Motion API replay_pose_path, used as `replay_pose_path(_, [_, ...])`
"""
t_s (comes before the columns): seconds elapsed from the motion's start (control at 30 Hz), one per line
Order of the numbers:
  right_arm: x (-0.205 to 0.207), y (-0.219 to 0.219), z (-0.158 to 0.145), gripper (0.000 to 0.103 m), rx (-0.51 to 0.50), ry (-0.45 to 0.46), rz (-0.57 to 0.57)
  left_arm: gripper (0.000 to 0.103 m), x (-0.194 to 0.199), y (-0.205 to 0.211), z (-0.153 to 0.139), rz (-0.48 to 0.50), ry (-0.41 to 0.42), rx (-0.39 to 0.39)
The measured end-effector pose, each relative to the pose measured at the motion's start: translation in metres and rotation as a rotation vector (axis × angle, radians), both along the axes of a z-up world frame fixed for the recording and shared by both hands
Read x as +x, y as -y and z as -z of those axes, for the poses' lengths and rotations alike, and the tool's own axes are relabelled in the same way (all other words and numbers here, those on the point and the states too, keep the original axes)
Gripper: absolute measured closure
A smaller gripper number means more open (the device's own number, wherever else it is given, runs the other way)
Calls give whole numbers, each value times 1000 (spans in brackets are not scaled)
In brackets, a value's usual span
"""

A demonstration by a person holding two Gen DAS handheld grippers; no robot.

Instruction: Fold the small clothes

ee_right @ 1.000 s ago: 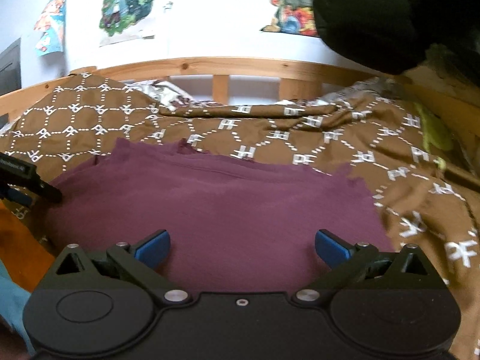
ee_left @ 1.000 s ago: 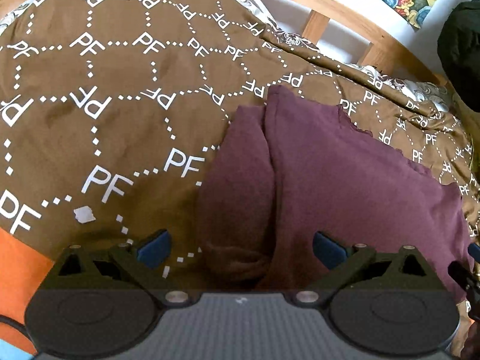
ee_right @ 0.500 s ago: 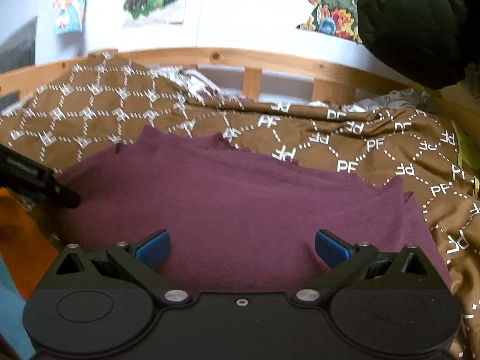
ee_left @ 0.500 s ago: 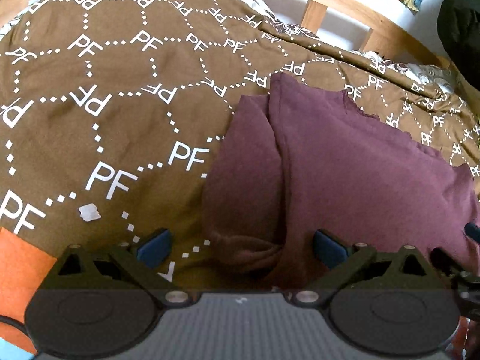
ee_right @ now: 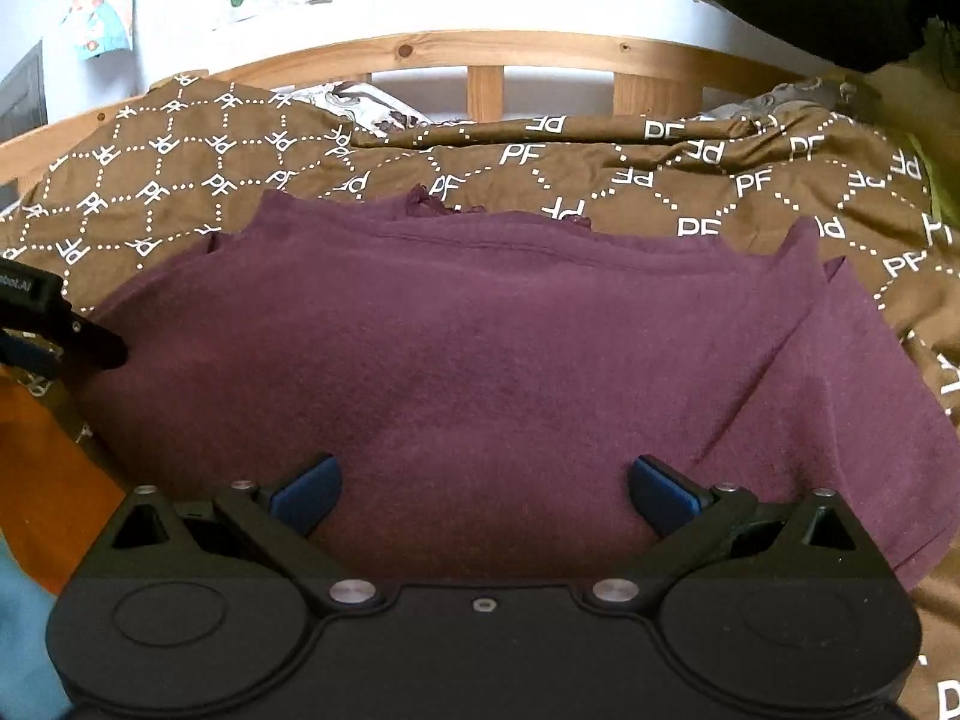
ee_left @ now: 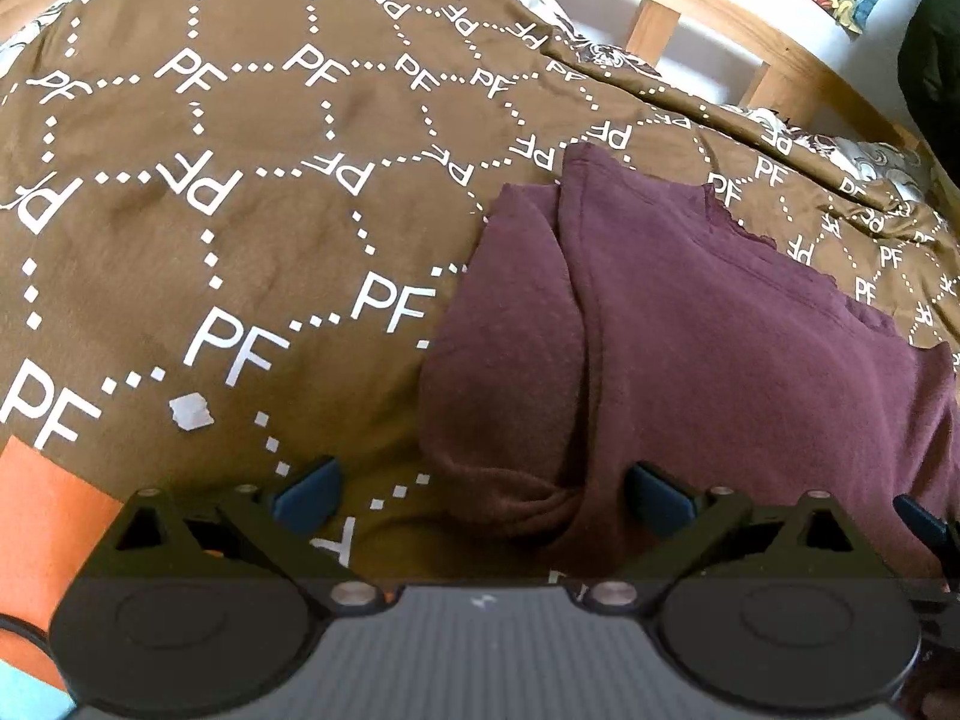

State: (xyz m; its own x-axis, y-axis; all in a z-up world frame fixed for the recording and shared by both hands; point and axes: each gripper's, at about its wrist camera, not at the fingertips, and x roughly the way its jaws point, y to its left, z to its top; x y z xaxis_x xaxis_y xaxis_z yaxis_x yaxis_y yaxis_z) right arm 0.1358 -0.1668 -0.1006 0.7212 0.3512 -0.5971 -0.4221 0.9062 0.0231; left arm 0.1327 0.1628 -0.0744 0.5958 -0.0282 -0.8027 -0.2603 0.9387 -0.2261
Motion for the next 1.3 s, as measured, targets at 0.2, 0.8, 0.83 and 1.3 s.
replay_pose_path(0.2, [0,2,1,0,14,-1,-2,0,8,5,2,-12,-10,32])
replay_pose_path(0.8, [1,4,1,0,20,-2,-2,1,0,8,-4,-31,70,-8])
replay_pose_path(0.83, [1,4,1,0,20,-2,-2,1,1,8,-5,-28,79,-12])
replay_pose_path(1.3, [0,4,-2,1,25,-10,-8,18,16,26,-7,-75,13,38])
